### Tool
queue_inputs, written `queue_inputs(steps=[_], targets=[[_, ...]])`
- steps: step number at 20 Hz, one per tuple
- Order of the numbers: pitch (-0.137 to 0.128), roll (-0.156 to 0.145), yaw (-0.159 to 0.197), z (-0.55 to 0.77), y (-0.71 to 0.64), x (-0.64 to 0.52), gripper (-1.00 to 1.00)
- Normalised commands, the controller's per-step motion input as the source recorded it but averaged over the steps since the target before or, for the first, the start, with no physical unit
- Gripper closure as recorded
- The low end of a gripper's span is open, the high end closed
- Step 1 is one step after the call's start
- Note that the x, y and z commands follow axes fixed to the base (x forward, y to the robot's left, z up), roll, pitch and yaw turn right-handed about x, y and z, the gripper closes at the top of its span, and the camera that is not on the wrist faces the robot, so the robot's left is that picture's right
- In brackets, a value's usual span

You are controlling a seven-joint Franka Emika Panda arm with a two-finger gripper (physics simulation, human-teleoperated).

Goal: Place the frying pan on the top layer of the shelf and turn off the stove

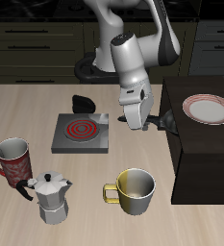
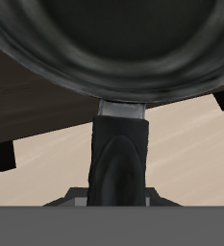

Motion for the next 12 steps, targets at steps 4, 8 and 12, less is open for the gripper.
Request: queue_inputs(steps=[4, 8, 12], targets=[[-0.056, -0.010, -0.021, 0.10, 0.01, 0.03, 1.00], [-0.082, 0.003, -0.019, 0.04, 0.11, 0.05, 1.00], [-0.180, 0.039, -0.075, 0.18, 0.17, 0.04, -1.00]])
